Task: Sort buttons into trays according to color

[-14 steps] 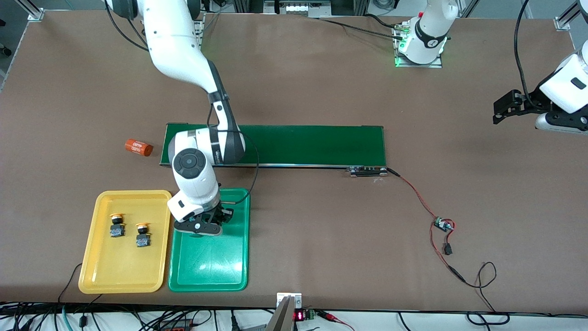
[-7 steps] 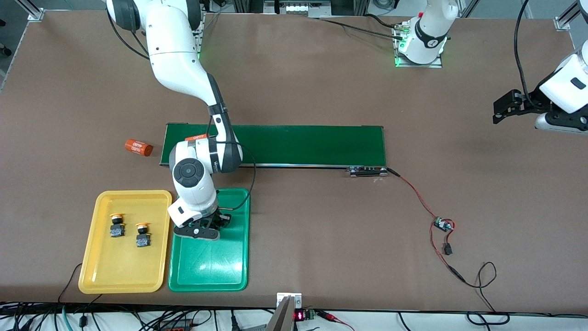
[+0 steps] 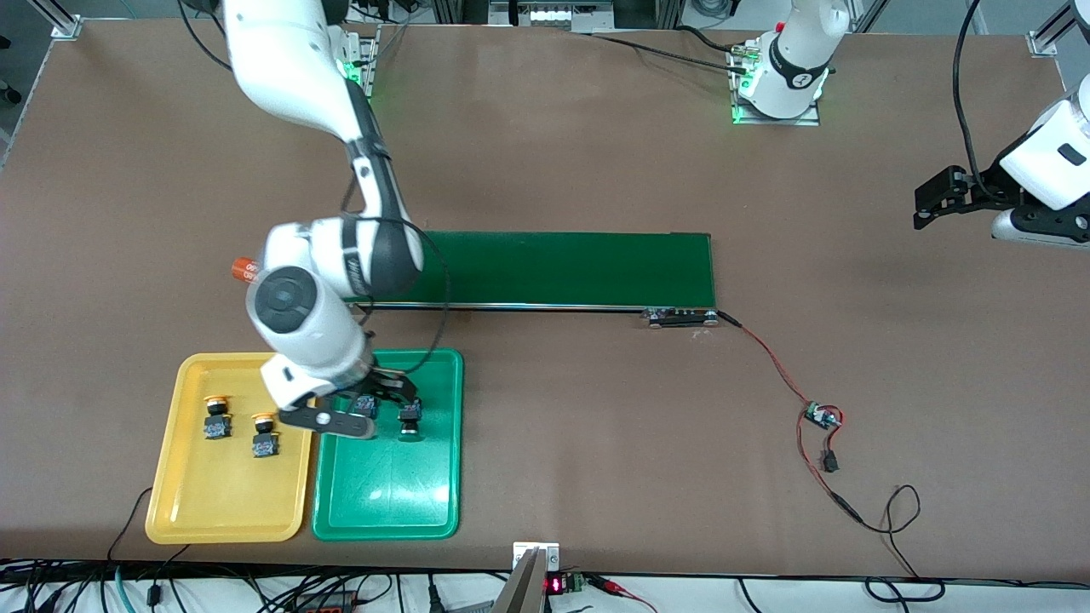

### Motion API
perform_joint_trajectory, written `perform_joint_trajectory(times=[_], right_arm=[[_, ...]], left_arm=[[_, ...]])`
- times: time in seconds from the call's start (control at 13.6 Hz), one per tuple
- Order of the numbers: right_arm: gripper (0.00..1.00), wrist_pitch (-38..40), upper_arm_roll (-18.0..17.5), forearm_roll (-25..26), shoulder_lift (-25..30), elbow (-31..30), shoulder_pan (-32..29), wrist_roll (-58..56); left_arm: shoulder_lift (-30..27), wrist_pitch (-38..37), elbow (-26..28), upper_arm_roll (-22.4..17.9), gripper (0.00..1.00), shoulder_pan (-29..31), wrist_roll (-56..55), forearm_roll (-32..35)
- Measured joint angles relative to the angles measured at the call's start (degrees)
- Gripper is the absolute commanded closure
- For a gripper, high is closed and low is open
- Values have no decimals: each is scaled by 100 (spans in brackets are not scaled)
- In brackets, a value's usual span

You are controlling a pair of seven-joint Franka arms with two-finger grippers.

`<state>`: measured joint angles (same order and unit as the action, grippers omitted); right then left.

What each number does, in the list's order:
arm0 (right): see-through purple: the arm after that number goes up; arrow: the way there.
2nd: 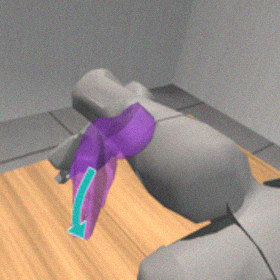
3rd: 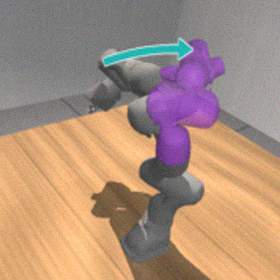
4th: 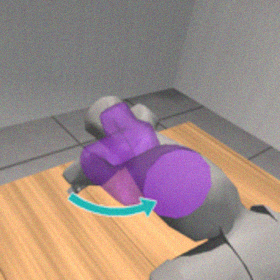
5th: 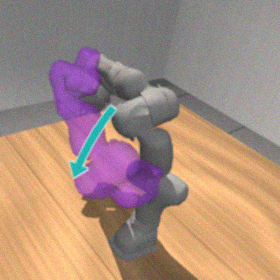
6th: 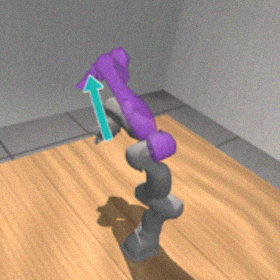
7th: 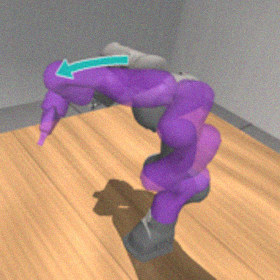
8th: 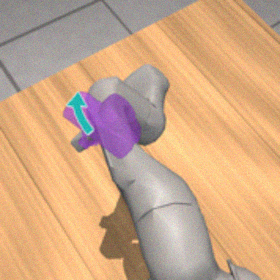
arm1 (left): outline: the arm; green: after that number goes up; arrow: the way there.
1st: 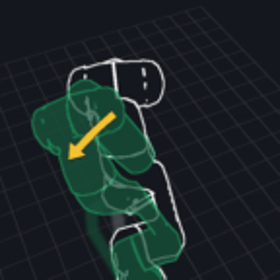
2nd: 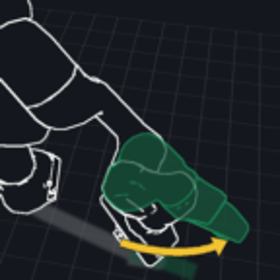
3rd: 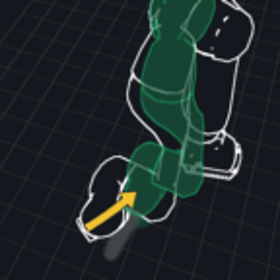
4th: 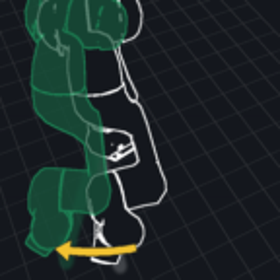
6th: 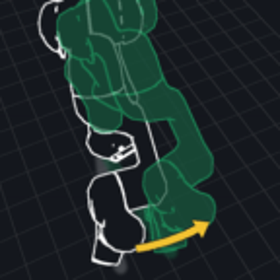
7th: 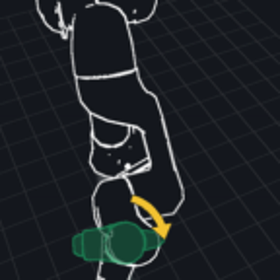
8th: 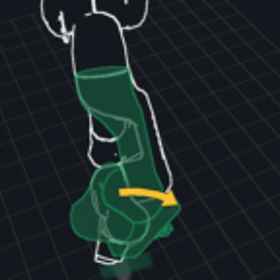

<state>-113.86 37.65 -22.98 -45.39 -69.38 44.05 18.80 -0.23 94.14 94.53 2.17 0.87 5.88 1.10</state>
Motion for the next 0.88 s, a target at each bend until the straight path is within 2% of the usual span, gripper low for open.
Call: perform_joint_trajectory(times=[0.29, 0.52, 0.66, 0.74, 0.81, 0.88], right_arm=[[0, 1155, 597, 194, 682, -3, 104, -432], [0, 1579, 1164, 195, 901, -27, 96, -1371], [0, 1657, 1391, 194, 1006, -45, 40, -1793], [0, 1668, 1353, 193, 1084, -51, -89, -1863], [0, 1677, 1119, 196, 1204, -57, -366, -1922], [0, 1678, 706, 247, 1346, -59, -770, -1944]], left_arm=[[0, -2, 0, 0, 0, 0, 0, 0], [0, -3, 0, 0, 0, 0, 0, 0], [0, -3, 0, 1, 0, 0, 0, 0], [0, -3, 0, 1, 0, 0, 0, 0], [0, -3, 0, 1, 0, 0, 0, 0], [0, -3, 0, 1, 0, 0, 0, 0]])
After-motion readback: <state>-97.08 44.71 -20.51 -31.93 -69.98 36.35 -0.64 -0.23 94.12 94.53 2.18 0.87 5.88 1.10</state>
